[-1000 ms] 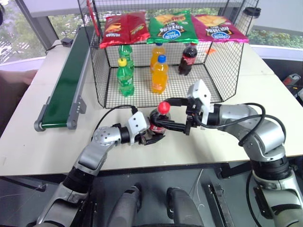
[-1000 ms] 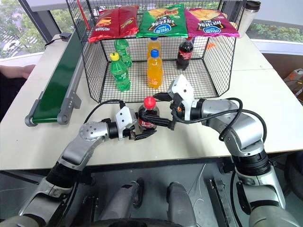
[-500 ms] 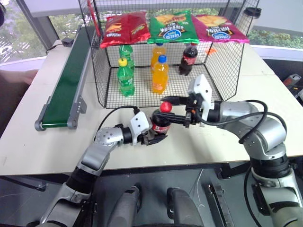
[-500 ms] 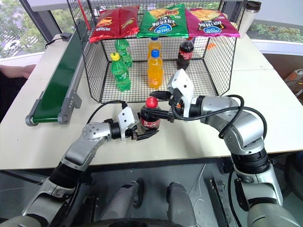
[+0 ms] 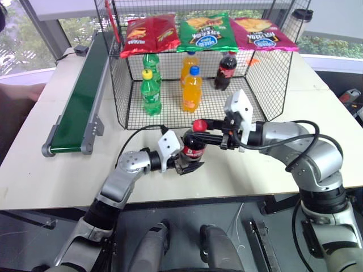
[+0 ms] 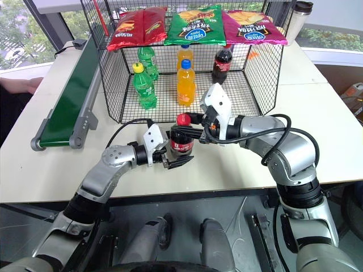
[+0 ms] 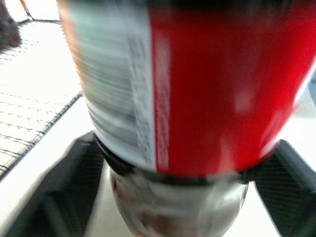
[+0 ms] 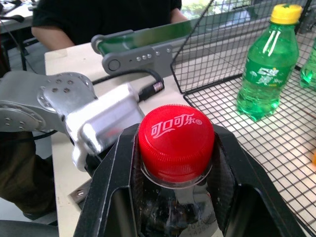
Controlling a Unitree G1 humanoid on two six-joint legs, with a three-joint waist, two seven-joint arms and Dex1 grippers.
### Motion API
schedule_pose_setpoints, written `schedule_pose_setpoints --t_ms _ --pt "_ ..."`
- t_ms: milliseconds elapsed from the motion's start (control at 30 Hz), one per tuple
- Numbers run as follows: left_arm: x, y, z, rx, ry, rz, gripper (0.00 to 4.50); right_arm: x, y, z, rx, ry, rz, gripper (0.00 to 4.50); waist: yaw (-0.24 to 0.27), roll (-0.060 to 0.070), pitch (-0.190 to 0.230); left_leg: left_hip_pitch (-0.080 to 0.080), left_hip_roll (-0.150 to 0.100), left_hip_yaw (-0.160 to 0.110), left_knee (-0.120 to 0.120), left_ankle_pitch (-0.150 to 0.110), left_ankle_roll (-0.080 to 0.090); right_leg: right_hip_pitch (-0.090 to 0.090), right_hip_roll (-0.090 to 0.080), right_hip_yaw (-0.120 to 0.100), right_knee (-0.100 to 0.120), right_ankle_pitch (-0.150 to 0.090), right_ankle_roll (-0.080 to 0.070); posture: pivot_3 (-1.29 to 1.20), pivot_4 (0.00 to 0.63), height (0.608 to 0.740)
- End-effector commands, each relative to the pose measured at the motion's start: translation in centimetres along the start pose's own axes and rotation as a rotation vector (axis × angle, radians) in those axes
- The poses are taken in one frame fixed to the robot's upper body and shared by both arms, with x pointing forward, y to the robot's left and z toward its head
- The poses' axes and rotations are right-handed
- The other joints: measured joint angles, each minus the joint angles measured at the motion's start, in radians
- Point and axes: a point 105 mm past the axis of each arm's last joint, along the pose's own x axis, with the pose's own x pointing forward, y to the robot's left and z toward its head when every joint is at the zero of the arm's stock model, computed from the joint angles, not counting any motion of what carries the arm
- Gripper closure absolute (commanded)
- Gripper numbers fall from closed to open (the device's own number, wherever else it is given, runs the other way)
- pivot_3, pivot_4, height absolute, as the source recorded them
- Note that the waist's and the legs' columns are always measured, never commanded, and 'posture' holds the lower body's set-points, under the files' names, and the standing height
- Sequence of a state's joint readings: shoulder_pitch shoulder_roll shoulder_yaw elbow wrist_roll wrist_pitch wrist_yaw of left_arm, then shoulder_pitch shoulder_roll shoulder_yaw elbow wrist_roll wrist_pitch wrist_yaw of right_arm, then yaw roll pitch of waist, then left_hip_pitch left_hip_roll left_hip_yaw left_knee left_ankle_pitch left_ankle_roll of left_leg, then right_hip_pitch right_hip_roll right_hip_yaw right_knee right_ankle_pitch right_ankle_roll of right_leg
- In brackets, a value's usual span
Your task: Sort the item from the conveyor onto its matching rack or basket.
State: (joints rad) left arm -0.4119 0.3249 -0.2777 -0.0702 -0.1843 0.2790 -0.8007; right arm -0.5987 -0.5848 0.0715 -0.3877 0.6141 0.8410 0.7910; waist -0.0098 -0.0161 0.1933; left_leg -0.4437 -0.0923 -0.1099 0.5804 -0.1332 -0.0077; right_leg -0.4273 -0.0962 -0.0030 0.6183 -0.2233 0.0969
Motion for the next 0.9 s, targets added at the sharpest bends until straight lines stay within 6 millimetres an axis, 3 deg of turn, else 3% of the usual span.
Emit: schedule_pose_setpoints --t_ms 33,433,633,900 --pt "-0.1 1.0 1.7 0.038 -0.053 0.057 0.00 -0.2 0.2 1.8 -0.056 -0.049 0.003 3.33 0.000 0.000 0.000 0.000 0.000 0.000 0.000 0.000 0.000 0.000 0.000 0.000 0.000 0.000 0.000 0.00 0.150 0.738" --pt "-4.2 0.8 0.4 -0.021 0.047 0.076 0.00 -0.5 -1.8 2.3 -0.069 -0.065 -0.123 3.33 -0.002 0.000 0.000 0.000 0.000 0.000 0.000 0.000 0.000 0.000 0.000 0.000 0.001 -0.001 -0.001 0.00 0.150 0.738" --pt "-6.0 2.7 0.5 -0.057 0.049 0.212 0.00 -1.2 -4.9 2.7 -0.062 -0.085 -0.275 3.33 0.001 0.000 0.000 0.000 0.000 0.000 0.000 -0.001 -0.001 0.000 0.000 0.000 0.001 -0.001 -0.001 0.00 0.150 0.738" --pt "-7.4 3.9 -0.1 -0.051 0.062 0.359 0.00 -3.4 -10.7 3.3 -0.098 -0.073 -0.503 3.33 -0.001 0.000 0.000 0.000 0.000 0.000 0.000 0.000 0.000 0.000 0.001 0.000 0.001 0.000 -0.001 0.00 0.150 0.738"
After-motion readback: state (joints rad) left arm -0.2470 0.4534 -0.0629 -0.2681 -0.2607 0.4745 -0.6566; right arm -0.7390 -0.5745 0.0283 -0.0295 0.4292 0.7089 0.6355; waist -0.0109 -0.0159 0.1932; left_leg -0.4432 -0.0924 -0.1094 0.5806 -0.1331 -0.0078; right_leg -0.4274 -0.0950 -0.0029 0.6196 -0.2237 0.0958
